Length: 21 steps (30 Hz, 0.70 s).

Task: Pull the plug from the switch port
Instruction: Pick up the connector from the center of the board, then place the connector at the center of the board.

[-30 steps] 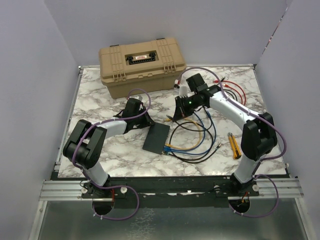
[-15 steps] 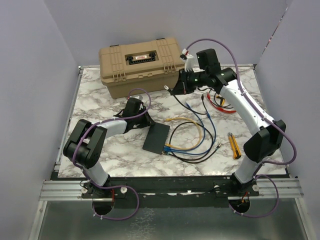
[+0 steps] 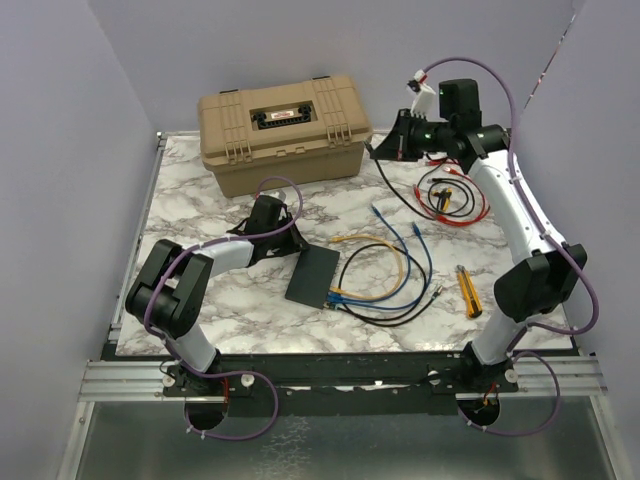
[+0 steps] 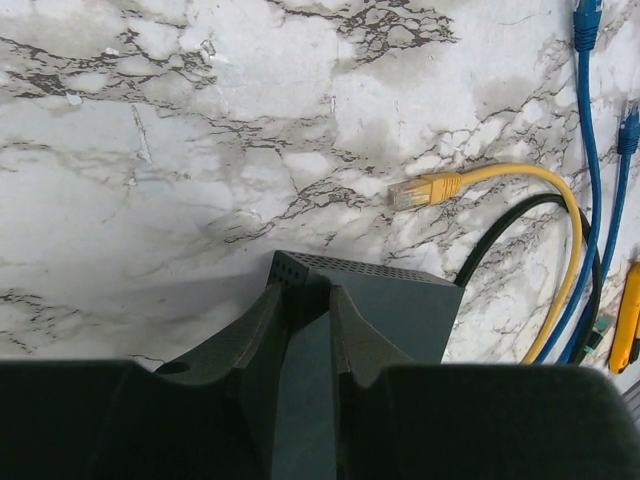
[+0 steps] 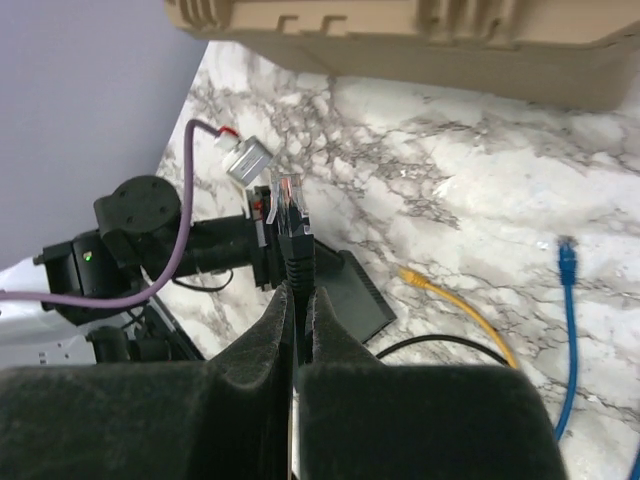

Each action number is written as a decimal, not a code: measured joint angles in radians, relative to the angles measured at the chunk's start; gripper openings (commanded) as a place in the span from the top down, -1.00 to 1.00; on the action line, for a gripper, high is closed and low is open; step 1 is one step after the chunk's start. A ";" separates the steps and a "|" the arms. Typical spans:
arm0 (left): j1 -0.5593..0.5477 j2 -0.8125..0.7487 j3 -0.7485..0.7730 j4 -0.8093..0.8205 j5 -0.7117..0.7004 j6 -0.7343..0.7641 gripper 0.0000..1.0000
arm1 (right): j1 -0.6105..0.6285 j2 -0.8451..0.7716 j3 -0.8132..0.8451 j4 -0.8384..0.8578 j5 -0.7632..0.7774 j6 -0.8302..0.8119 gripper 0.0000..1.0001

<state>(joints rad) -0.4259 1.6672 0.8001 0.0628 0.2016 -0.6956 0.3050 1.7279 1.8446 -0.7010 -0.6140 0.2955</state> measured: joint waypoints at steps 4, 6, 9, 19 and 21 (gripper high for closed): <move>-0.002 -0.005 0.000 -0.003 -0.005 0.005 0.97 | -0.061 0.016 0.024 0.005 -0.007 0.017 0.99; -0.002 -0.006 0.000 -0.005 -0.006 0.005 0.97 | -0.085 0.038 0.058 0.006 -0.006 0.020 0.99; -0.002 -0.007 0.000 -0.006 -0.006 0.006 0.97 | -0.126 0.077 0.125 0.005 -0.002 0.020 0.99; -0.002 -0.008 0.000 -0.007 -0.005 0.026 0.97 | -0.246 0.265 0.420 -0.025 0.063 -0.002 0.99; -0.002 -0.008 0.000 -0.007 -0.004 0.028 0.97 | -0.267 0.305 0.457 -0.037 0.076 -0.009 1.00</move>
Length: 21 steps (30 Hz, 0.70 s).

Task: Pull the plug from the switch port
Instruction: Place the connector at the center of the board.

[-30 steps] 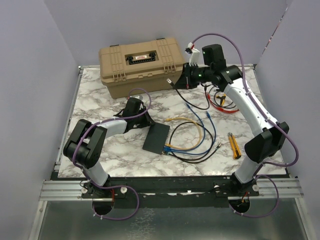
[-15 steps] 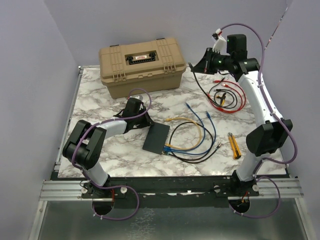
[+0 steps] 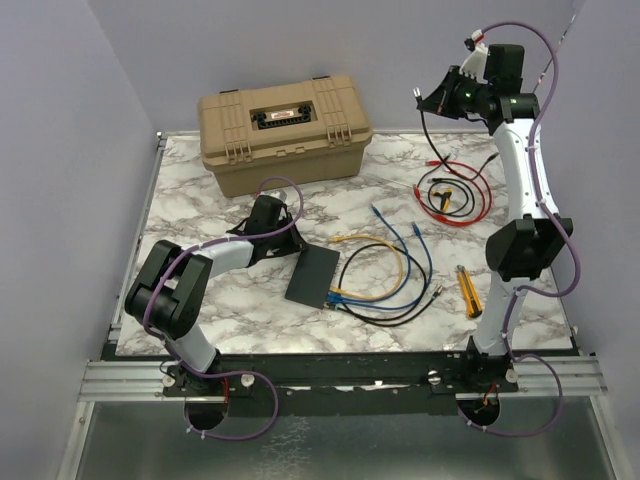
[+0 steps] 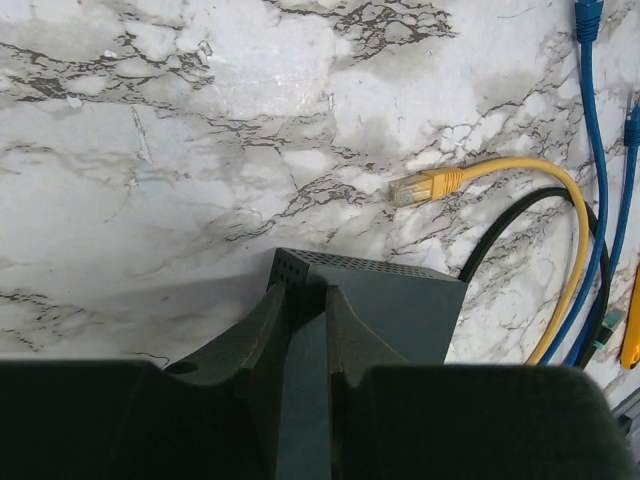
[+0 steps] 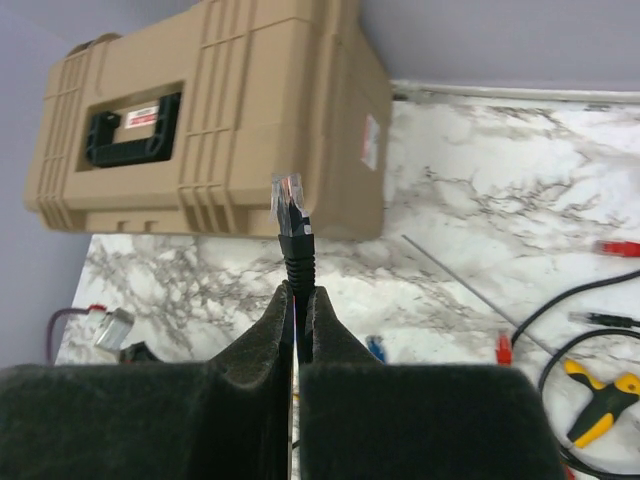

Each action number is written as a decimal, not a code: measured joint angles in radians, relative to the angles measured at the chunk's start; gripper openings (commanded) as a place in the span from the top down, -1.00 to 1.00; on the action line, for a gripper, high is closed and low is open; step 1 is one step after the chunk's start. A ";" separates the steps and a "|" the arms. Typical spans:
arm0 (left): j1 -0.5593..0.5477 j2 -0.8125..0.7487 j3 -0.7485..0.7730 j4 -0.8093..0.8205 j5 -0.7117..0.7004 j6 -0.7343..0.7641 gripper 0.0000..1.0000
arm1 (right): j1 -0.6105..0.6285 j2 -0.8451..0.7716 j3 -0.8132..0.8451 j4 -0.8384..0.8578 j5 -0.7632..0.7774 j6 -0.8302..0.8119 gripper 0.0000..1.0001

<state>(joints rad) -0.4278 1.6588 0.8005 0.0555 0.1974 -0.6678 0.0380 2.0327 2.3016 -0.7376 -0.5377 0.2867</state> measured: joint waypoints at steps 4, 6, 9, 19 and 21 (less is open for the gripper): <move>0.000 0.000 0.000 0.000 0.002 0.003 0.97 | -0.043 0.074 0.037 -0.018 0.019 -0.015 0.99; 0.000 0.000 0.001 0.000 0.003 0.005 0.97 | -0.064 0.108 0.037 -0.023 0.026 -0.027 0.99; 0.000 0.002 0.002 0.000 0.005 0.008 0.97 | -0.087 0.158 0.037 -0.045 0.034 -0.048 0.99; 0.000 0.005 0.008 -0.005 0.011 0.016 0.96 | -0.103 0.198 -0.163 -0.065 0.043 -0.093 0.93; 0.000 0.005 0.009 -0.008 0.011 0.017 0.96 | -0.100 0.199 -0.200 -0.066 0.043 -0.098 0.81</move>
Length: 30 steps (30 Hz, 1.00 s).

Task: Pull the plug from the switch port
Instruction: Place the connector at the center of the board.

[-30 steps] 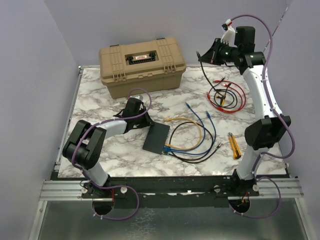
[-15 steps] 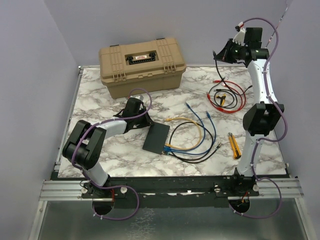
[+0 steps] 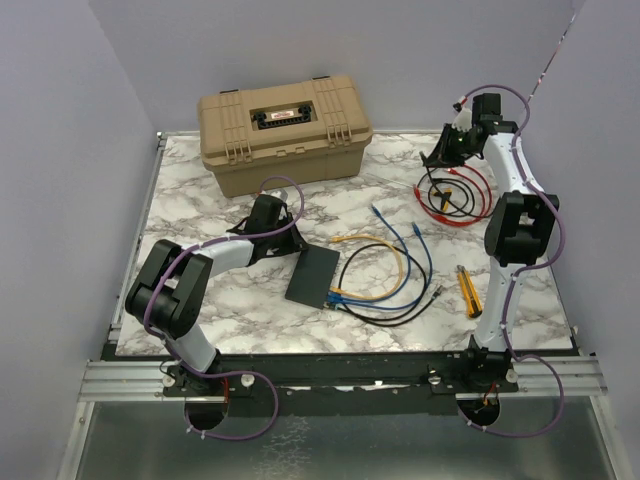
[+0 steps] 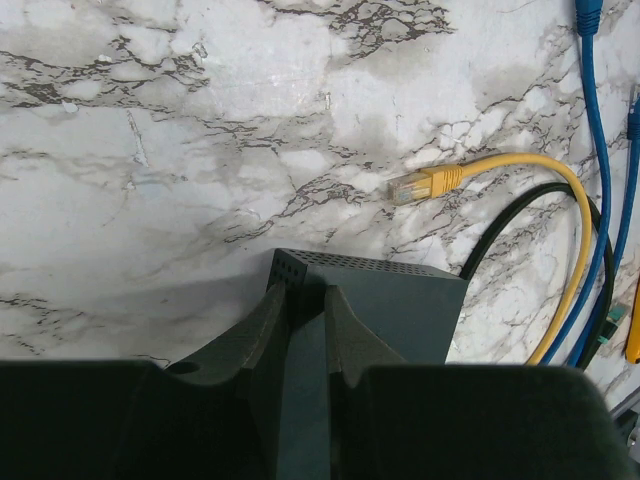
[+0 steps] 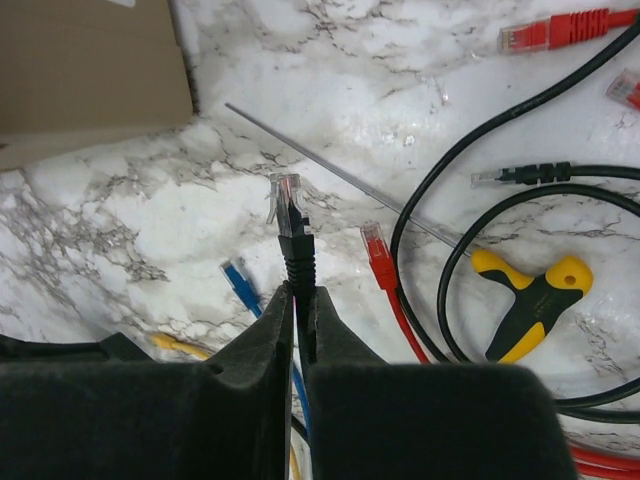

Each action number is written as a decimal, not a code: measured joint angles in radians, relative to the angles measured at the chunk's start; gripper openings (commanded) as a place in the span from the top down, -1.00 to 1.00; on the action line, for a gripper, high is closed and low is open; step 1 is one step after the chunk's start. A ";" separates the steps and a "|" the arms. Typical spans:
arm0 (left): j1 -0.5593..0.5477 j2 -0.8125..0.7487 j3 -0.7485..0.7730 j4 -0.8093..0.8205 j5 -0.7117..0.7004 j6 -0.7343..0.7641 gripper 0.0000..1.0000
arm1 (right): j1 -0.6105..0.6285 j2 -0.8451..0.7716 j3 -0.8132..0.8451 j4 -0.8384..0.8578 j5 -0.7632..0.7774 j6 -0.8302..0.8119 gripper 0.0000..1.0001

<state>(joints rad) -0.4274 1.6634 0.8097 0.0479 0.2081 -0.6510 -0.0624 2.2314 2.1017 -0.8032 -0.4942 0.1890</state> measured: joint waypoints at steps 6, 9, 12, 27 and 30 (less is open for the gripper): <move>0.000 0.000 0.000 0.000 0.000 0.000 0.96 | 0.002 0.000 -0.031 0.004 0.007 -0.007 0.47; 0.000 0.000 0.000 0.000 0.000 0.000 0.95 | 0.002 0.000 -0.029 0.007 0.022 -0.006 0.29; 0.000 0.000 0.000 0.000 0.000 -0.001 0.93 | 0.002 0.000 -0.021 0.000 0.043 -0.003 0.04; 0.000 -0.007 0.003 -0.010 -0.001 -0.003 0.74 | 0.009 -0.206 -0.276 0.092 0.051 0.040 -0.66; 0.000 -0.007 0.008 -0.018 -0.001 -0.003 0.72 | 0.019 -0.259 -0.344 0.119 0.031 0.047 -0.68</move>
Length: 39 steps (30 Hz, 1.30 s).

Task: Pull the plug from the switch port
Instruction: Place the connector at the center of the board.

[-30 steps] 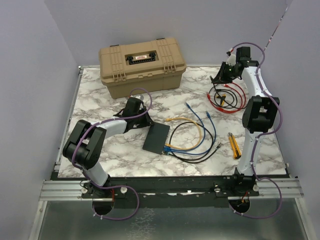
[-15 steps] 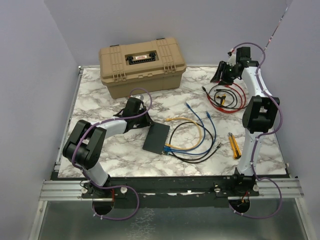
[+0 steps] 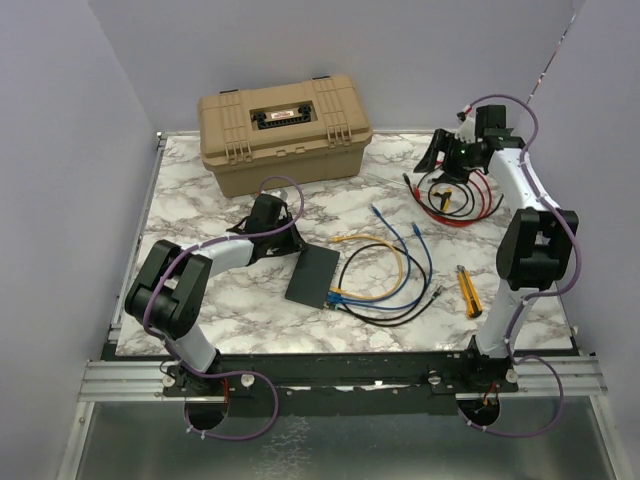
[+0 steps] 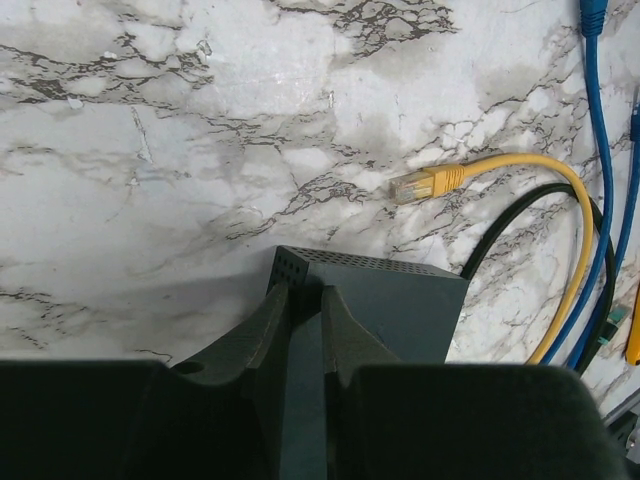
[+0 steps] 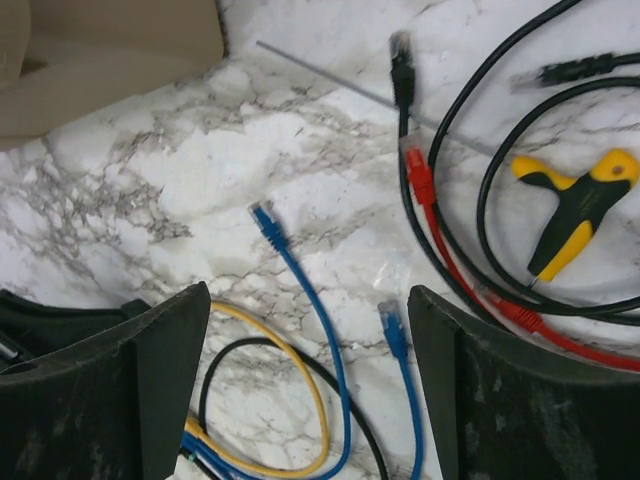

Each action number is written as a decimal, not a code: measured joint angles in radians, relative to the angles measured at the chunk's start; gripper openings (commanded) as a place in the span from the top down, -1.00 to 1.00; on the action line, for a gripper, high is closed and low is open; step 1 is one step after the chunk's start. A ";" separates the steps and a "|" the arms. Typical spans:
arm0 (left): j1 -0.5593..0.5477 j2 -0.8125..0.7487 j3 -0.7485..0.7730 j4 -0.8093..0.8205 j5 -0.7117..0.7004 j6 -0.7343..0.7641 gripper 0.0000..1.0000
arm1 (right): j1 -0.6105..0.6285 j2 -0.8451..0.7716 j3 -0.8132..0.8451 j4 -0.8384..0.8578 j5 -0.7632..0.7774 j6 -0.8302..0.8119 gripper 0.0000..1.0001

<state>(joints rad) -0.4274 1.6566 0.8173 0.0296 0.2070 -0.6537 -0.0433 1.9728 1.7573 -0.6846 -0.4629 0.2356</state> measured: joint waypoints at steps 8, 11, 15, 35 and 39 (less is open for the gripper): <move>0.000 -0.002 0.007 -0.016 -0.001 0.000 0.69 | 0.072 -0.098 -0.217 0.051 -0.050 0.002 -0.69; 0.000 -0.005 0.007 -0.020 -0.003 0.001 0.68 | 0.100 -0.136 -0.309 0.064 -0.066 0.001 -0.69; 0.000 -0.014 0.006 -0.035 -0.006 0.001 0.65 | 0.137 -0.199 -0.428 0.080 -0.090 0.000 -0.69; -0.014 -0.175 -0.139 -0.097 -0.013 -0.002 0.12 | 0.317 -0.294 -0.751 0.206 -0.195 0.001 -0.69; -0.014 -0.212 -0.174 -0.105 -0.013 -0.003 -0.01 | 0.340 -0.290 -0.752 0.233 -0.212 0.003 -0.69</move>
<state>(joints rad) -0.4416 1.4441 0.6434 -0.0750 0.1940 -0.6567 0.2966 1.6825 1.0058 -0.4519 -0.6754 0.2386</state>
